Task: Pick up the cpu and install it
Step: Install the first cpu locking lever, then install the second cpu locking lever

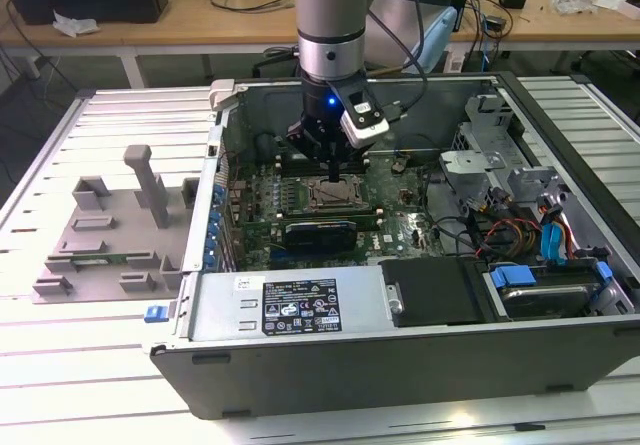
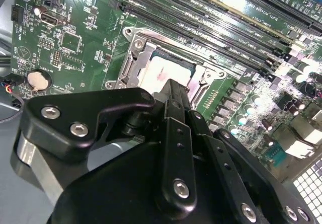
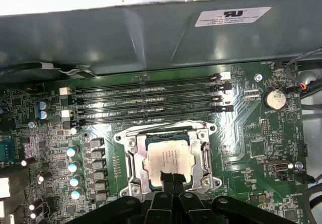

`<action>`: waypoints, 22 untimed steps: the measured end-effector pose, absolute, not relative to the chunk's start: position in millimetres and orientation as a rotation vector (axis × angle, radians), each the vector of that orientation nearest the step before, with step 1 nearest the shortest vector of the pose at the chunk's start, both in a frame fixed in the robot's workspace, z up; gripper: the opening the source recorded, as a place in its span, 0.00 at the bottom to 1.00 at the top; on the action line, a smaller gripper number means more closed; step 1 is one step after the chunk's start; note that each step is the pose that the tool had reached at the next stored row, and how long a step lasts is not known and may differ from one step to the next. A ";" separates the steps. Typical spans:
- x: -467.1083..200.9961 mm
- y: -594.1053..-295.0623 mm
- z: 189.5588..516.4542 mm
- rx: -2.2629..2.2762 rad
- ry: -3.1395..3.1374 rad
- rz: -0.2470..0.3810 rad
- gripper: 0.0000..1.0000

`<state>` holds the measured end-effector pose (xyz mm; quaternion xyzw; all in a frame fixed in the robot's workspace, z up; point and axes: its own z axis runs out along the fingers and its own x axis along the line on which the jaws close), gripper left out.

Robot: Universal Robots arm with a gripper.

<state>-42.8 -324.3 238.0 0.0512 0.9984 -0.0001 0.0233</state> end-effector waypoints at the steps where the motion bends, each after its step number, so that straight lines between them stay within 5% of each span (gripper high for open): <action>1: -42.8 -324.3 238.1 0.159 3.091 0.000 0.11; 22: -42.7 -330.4 239.9 0.159 3.091 -0.001 0.11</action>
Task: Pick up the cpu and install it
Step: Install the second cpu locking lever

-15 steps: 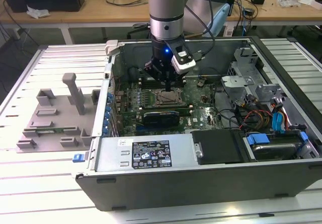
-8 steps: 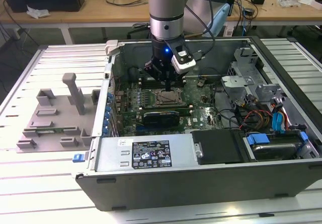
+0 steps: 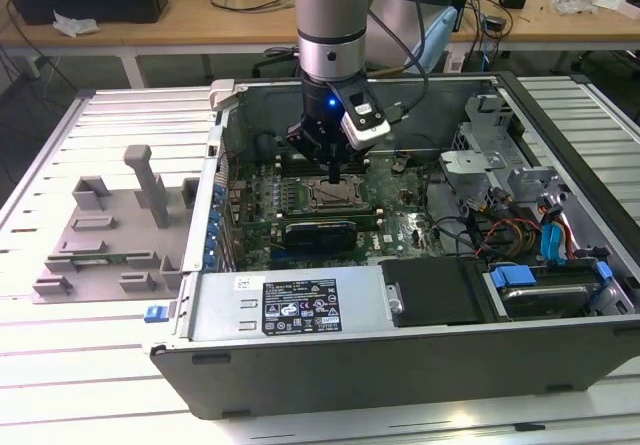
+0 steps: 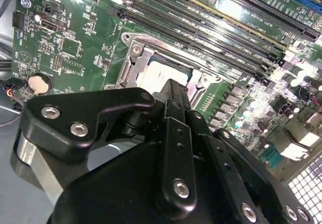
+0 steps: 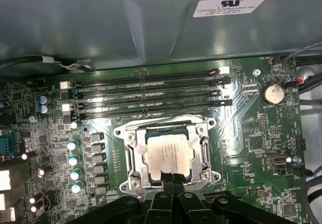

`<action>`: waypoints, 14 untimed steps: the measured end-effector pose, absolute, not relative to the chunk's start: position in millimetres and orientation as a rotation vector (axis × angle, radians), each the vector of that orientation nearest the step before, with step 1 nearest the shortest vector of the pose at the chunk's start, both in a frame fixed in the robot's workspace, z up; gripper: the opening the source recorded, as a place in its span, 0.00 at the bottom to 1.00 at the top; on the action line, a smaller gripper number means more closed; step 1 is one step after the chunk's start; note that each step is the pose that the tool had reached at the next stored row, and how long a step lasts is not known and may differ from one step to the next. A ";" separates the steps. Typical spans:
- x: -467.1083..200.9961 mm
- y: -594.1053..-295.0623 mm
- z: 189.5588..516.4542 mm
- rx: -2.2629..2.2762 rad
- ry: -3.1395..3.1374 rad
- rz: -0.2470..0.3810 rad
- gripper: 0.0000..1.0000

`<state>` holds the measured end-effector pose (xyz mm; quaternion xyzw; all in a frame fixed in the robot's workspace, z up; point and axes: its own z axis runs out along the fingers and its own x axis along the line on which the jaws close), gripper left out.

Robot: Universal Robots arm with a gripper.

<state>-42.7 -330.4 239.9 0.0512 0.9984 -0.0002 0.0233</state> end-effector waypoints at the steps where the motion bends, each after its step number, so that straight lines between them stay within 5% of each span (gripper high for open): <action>1: -42.8 -331.4 239.9 0.159 3.091 0.000 0.11; 14: -42.8 -349.0 239.9 0.159 3.091 -0.001 0.11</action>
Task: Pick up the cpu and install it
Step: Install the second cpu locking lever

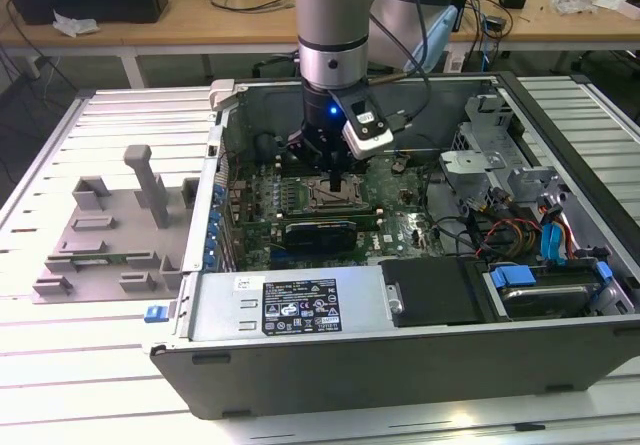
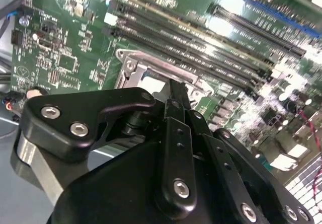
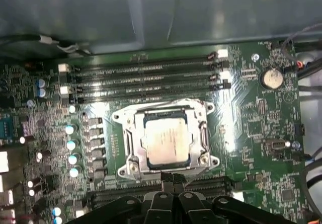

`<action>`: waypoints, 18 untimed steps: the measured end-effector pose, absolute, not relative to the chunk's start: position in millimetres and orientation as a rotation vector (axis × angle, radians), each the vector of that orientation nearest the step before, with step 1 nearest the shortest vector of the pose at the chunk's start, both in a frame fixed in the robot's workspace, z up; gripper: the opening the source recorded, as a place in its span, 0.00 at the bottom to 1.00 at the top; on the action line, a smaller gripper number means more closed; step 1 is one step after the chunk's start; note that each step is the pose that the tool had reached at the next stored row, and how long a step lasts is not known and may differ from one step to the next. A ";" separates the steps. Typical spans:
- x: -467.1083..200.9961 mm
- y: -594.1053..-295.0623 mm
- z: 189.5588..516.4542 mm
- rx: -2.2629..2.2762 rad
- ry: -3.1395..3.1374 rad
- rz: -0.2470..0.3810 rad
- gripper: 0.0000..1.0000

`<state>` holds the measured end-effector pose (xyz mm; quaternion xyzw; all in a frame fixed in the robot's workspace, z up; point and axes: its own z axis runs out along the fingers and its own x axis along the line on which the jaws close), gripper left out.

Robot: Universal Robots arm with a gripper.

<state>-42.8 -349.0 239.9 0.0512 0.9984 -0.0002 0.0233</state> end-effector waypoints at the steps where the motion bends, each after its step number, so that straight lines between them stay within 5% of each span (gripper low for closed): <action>1: -42.8 -351.1 239.9 0.159 3.091 -0.001 0.11; 18: -50.7 -365.0 236.7 -0.105 3.093 0.006 0.11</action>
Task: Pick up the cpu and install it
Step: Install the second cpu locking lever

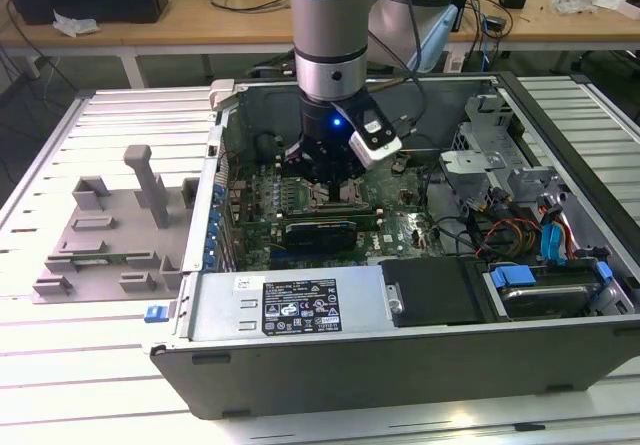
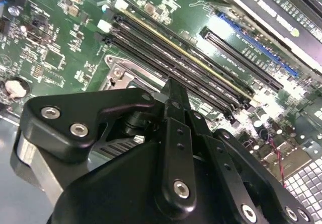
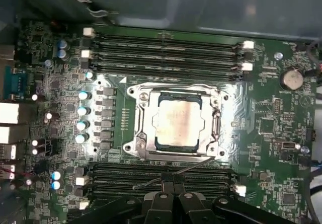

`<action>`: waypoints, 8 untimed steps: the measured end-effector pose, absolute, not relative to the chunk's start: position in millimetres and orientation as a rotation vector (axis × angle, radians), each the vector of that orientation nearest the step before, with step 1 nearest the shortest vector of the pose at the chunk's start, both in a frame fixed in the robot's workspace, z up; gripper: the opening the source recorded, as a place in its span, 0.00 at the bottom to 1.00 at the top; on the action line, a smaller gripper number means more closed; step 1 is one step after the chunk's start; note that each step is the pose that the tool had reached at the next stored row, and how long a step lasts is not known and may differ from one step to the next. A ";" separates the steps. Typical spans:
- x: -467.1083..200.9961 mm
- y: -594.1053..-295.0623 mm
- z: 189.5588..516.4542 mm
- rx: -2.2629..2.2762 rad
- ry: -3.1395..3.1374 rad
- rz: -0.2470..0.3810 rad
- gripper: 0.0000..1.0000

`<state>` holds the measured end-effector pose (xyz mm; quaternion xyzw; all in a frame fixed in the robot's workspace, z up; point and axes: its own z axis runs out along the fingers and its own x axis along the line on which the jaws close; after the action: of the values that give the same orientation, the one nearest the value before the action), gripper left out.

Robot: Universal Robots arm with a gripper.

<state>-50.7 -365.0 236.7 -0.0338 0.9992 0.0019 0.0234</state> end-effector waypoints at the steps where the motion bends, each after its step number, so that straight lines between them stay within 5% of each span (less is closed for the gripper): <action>1: -53.2 -364.9 236.2 -0.105 3.092 0.006 0.11; 8: -57.3 -364.7 232.7 -0.104 3.091 0.008 0.11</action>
<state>-57.3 -364.7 232.7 -0.0335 0.9991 0.0027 0.0243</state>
